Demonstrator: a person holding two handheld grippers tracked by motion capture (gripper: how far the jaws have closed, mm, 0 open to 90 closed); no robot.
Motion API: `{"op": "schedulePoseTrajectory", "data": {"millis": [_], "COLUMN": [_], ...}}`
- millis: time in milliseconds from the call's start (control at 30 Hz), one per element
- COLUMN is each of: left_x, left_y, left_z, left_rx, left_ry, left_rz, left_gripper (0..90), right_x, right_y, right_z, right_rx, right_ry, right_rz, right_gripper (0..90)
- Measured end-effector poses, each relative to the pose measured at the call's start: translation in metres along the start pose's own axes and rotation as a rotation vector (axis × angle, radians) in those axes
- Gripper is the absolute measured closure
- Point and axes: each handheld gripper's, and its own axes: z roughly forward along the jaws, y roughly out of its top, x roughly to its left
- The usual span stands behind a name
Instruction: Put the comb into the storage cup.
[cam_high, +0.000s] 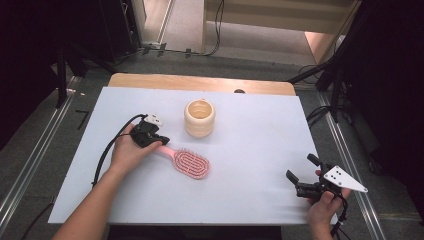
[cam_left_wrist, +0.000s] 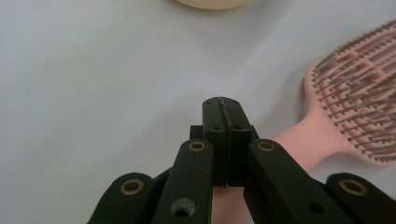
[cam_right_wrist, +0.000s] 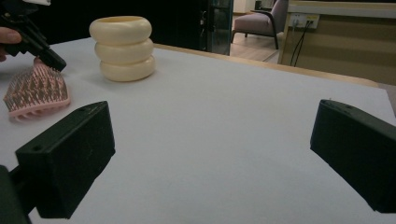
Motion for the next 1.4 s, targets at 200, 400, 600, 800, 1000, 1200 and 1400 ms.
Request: {"op": "schedulePoseTrajectory", "data": {"millis": [200, 400, 600, 800, 1000, 1200, 1400], "left_x": [-0.009, -0.013, -0.011, -0.013, -0.016, -0.024, -0.034], "left_y": [-0.004, -0.005, -0.009, -0.014, -0.024, -0.032, -0.039], "left_z": [-0.011, -0.017, -0.017, -0.015, -0.014, -0.018, -0.024], "left_rx": [-0.006, -0.005, 0.004, 0.038, 0.046, 0.048, 0.059], "left_ry": [-0.010, -0.018, -0.011, -0.018, -0.035, -0.044, -0.059], "left_rz": [0.014, 0.020, 0.012, 0.038, 0.022, 0.017, 0.013], "left_gripper": [90.0, 90.0, 90.0, 90.0, 90.0, 90.0, 90.0], "right_x": [0.000, 0.000, 0.000, 0.000, 0.000, 0.000, 0.000], "right_y": [0.000, 0.000, 0.000, 0.000, 0.000, 0.000, 0.000], "right_z": [0.000, 0.000, 0.000, 0.000, 0.000, 0.000, 0.000], "right_rx": [0.000, 0.001, 0.000, -0.001, 0.001, 0.000, 0.002], "right_ry": [-0.001, -0.002, -0.003, -0.002, 0.000, 0.000, -0.003], "right_rz": [-0.002, 0.001, 0.004, 0.001, 0.003, 0.003, 0.002], "right_gripper": [0.0, 0.0, 0.0, 0.0, 0.0, 0.0, 0.0]}}
